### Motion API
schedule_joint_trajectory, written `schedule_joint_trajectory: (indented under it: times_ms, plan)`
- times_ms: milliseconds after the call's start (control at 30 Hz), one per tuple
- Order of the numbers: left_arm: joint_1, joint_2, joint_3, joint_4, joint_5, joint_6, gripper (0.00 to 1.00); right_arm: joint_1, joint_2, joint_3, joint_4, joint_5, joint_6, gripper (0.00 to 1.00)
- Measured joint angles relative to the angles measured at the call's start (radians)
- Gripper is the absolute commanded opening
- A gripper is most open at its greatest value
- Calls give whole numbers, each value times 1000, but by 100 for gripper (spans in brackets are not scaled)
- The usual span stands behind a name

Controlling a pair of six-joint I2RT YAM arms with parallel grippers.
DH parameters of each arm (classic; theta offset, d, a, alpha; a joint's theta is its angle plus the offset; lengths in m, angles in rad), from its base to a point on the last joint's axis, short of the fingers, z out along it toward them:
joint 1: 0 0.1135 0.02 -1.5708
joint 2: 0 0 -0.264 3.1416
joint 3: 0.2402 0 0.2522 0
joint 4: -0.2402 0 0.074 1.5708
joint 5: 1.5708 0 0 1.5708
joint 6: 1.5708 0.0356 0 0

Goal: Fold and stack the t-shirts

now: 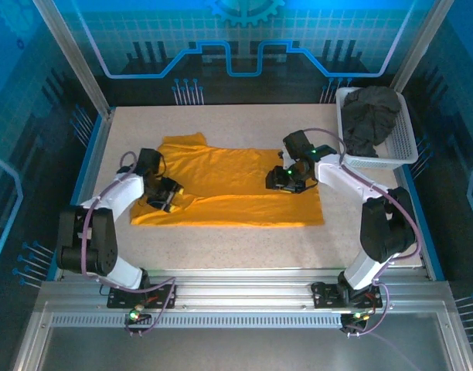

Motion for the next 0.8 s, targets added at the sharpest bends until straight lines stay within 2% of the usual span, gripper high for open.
schedule_joint_trajectory:
  times_ms: [133, 467, 567, 667, 800]
  plan:
    - [-50, 18, -5, -5, -11, -47, 49, 2, 0, 0, 23, -26, 14, 52]
    - [-91, 100, -1, -10, -55, -70, 49, 2, 12, 0, 41, -63, 34, 52]
    - [-103, 109, 3, -14, -64, -70, 46, 2, 16, 0, 42, -66, 41, 52]
    - [-108, 110, 12, -15, -82, -68, 32, 2, 18, 1, 42, -66, 41, 52]
    - [-109, 110, 43, -16, -121, -60, 3, 2, 23, 3, 43, -66, 41, 52]
